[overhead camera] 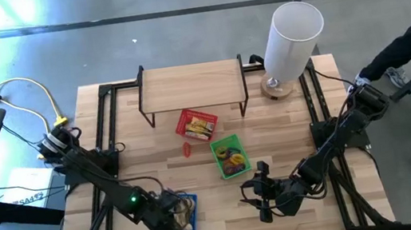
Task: Pick & Place Office Desk Supplies
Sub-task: Put the brown rubber band into the blue bin
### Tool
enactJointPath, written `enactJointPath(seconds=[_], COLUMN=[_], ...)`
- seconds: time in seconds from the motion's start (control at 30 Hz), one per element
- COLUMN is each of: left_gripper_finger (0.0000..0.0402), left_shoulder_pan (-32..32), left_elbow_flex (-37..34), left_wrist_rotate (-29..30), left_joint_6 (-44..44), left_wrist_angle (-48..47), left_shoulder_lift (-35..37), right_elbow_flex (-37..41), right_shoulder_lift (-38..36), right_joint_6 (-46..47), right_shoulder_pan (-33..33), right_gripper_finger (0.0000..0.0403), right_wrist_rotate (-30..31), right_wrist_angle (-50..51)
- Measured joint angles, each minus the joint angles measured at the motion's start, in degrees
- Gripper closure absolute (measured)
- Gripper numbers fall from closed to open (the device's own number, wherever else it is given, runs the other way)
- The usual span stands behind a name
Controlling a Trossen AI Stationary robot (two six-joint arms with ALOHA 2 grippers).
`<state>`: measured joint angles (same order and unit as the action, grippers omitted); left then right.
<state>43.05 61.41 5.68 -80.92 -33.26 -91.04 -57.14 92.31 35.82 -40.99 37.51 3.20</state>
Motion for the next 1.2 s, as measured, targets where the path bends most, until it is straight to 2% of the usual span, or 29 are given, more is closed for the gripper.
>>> enactJointPath(seconds=[0.47,0.6,0.9,1.03,1.2], left_gripper_finger=[0.0396,0.0374,0.0297,0.0291,0.0293], left_shoulder_pan=[-0.9,-1.5,-2.3,-2.9,-3.7], left_elbow_flex=[0.0,0.0,0.0,0.1,0.1], left_wrist_rotate=[1.2,4.0,4.1,4.5,4.8], left_joint_6=[7.2,11.1,12.6,20.1,23.8], left_wrist_angle=[0.3,0.3,0.3,0.4,0.1], left_shoulder_lift=[-0.5,-0.5,-0.3,0.7,2.1], right_elbow_flex=[0.0,0.0,0.0,0.0,0.0], right_shoulder_lift=[0.0,0.0,0.0,0.0,0.0], right_joint_6=[0.0,0.0,0.0,0.0,0.0], right_shoulder_pan=[0.0,0.0,0.0,0.0,0.0], right_gripper_finger=[0.0213,0.0213,0.0213,0.0213,0.0213], right_wrist_rotate=[0.0,0.0,0.0,0.0,0.0], right_wrist_angle=[0.0,0.0,0.0,0.0,0.0])
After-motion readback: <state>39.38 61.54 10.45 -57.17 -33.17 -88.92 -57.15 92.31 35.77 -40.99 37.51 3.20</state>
